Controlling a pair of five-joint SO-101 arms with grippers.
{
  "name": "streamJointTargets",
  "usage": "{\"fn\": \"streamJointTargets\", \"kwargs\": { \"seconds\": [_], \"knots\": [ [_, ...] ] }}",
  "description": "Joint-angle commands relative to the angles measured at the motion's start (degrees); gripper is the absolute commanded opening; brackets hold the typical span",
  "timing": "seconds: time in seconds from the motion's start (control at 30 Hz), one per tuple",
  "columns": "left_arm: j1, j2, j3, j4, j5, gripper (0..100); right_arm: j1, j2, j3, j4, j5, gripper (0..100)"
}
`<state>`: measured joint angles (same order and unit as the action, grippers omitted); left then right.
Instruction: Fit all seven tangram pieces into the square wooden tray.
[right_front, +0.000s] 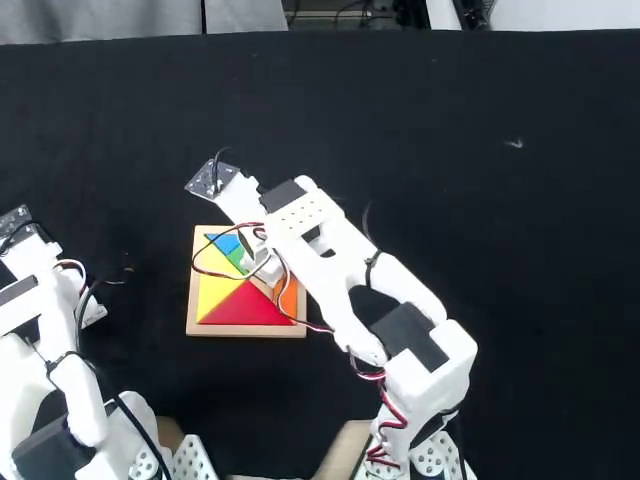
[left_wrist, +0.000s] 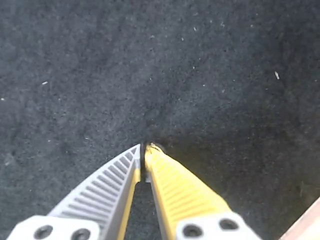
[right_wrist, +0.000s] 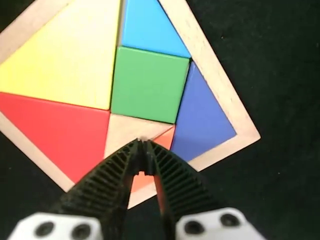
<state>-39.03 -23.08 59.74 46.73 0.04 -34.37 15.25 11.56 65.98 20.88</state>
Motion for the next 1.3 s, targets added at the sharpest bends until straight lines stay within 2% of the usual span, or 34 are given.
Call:
{"fn": "streamJointTargets", "kwargs": {
  "seconds": [0.0,0.2,0.37,0.6,0.83,1.17,1.27],
  "knots": [
    [0.7,-1.8,-0.7,-1.1,0.4,3,-0.2,-3.2,0.0,-1.1,0.5,1.0],
    [0.7,-1.8,-0.7,-1.1,0.4,3,-0.1,-1.2,-0.2,-2.1,0.4,1.0],
    [0.7,-1.8,-0.7,-1.1,0.4,3,0.2,-7.1,0.3,0.1,0.4,1.0],
    [0.8,-1.8,-0.7,-1.1,0.4,3,-0.3,-3.9,5.7,-7.0,0.8,1.0],
    [0.8,-1.8,-0.7,-1.1,0.4,3,-0.5,-5.1,-2.9,3.7,0.4,1.0],
    [0.8,-2.0,-1.9,-1.1,0.8,3,-0.5,-5.8,7.9,-11.0,0.4,1.0],
    [0.2,-2.0,-4.4,-1.0,6.5,3,0.8,-7.3,7.1,-9.2,0.4,1.0]
  ]
}}
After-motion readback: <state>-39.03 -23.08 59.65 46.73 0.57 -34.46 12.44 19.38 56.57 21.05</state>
